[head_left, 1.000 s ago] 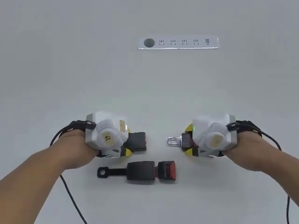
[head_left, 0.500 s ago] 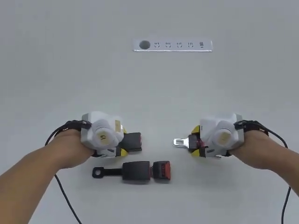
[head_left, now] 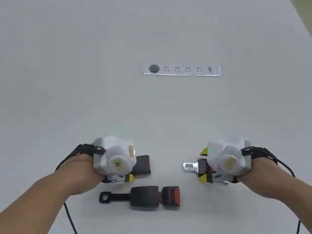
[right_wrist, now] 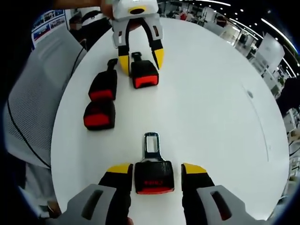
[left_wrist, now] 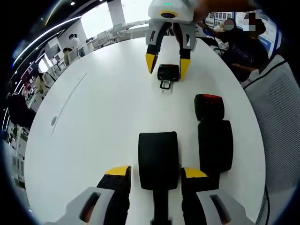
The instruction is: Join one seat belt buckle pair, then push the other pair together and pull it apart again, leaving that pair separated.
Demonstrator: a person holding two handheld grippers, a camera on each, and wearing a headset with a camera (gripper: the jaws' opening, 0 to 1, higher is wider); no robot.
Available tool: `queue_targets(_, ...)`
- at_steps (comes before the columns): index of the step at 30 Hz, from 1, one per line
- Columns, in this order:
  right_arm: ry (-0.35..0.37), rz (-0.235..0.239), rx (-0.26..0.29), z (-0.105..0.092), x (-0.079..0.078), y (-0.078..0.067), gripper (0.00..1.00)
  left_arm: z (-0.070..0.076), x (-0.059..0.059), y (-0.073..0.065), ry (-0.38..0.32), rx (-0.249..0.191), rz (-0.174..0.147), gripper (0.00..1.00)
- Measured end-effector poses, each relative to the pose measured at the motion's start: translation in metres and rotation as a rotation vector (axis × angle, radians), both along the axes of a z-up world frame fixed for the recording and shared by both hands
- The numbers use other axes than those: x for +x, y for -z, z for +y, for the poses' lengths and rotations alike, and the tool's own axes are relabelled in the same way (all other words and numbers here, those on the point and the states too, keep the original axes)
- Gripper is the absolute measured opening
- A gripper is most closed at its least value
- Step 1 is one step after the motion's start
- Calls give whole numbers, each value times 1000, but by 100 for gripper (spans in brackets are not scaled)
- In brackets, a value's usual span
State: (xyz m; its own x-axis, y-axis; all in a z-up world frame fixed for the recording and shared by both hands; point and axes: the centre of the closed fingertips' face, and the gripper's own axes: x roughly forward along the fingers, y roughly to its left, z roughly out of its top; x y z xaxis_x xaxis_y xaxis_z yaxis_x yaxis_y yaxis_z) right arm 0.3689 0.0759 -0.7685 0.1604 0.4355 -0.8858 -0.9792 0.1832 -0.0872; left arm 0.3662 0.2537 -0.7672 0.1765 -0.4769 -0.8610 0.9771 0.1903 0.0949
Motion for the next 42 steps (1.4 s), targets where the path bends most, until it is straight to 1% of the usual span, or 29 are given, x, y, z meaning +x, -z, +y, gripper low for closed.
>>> queue_targets(2, 24, -19, 21, 3, 1, -10, 40, 4, 0, -11, -22, -13, -15, 46)
queue_targets(3, 28, -21, 27, 4, 0, -11, 40, 7, -1, -16, -36, -27, -23, 47)
queue_targets(5, 62, -25, 58, 9, -6, -26, 41, 10, -3, -24, -67, -54, -36, 49)
queue_targets(6, 89, -14, 96, 14, -11, -30, 42, 14, -5, -26, -87, -61, -40, 49)
queue_targets(7, 105, -10, 112, 15, -14, -31, 42, 16, -8, -29, -97, -70, -43, 50)
queue_targets(9, 119, -12, 117, 13, -22, -30, 44, 21, -16, -37, -159, -112, -36, 51)
queue_targets(10, 136, -18, 126, 14, -28, -33, 44, 23, -22, -43, -187, -134, -39, 51)
queue_targets(11, 148, -19, 129, 14, -33, -36, 45, 26, -26, -45, -192, -138, -46, 52)
queue_targets(12, 160, -14, 135, 14, -39, -37, 46, 32, -34, -45, -203, -137, -46, 53)
queue_targets(13, 176, -13, 142, 15, -48, -44, 46, 35, -39, -45, -213, -137, -45, 55)
queue_targets(14, 194, -18, 150, 15, -52, -46, 47, 39, -44, -46, -219, -136, -46, 56)
queue_targets(15, 219, -17, 169, 13, -56, -42, 49, 44, -51, -45, -232, -135, -46, 58)
queue_targets(17, 271, -19, 185, 10, -65, -47, 50, 54, -56, -45, -282, -147, -74, 64)
queue_targets(20, 350, -34, 210, 3, -72, -49, 57, 64, -69, -46, -335, -158, -84, 69)
queue_targets(21, 358, -35, 209, 1, -77, -49, 59, 67, -74, -45, -344, -155, -85, 71)
queue_targets(23, 372, -73, 188, -8, -82, -50, 60, 78, -84, -41, -378, -154, -74, 75)
queue_targets(24, 383, -79, 192, -13, -86, -51, 61, 84, -88, -39, -406, -159, -74, 77)
queue_targets(26, 450, -66, 224, -19, -88, -54, 63, 92, -93, -37, -457, -169, -62, 81)
queue_targets(27, 471, -63, 240, -21, -89, -56, 66, 96, -96, -36, -484, -165, -53, 82)
queue_targets(28, 493, -62, 266, -23, -90, -57, 70, 101, -99, -37, -513, -159, -56, 84)
queue_targets(30, 502, -70, 269, -30, -92, -57, 78, 107, -103, -38, -540, -169, -63, 86)
queue_targets(31, 505, -70, 272, -30, -95, -59, 80, 109, -106, -38, -558, -175, -63, 87)
queue_targets(32, 512, -71, 274, -30, -98, -60, 82, 108, -105, -40, -567, -177, -69, 88)
queue_targets(34, 525, -66, 285, -30, -102, -60, 83, 115, -110, -40, -602, -183, -72, 90)
queue_targets(37, 535, -62, 297, -22, -108, -60, 91, 120, -112, -41, -649, -195, -80, 94)
queue_targets(39, 535, -81, 299, -17, -110, -61, 100, 121, -119, -44, -658, -210, -75, 96)
queue_targets(40, 522, -92, 280, -18, -111, -62, 99, 121, -121, -44, -657, -220, -69, 99)
queue_targets(41, 528, -91, 277, -15, -113, -62, 99, 118, -123, -46, -658, -232, -67, 100)
queue_targets(42, 530, -92, 277, -14, -113, -63, 99, 118, -126, -47, -660, -231, -73, 100)
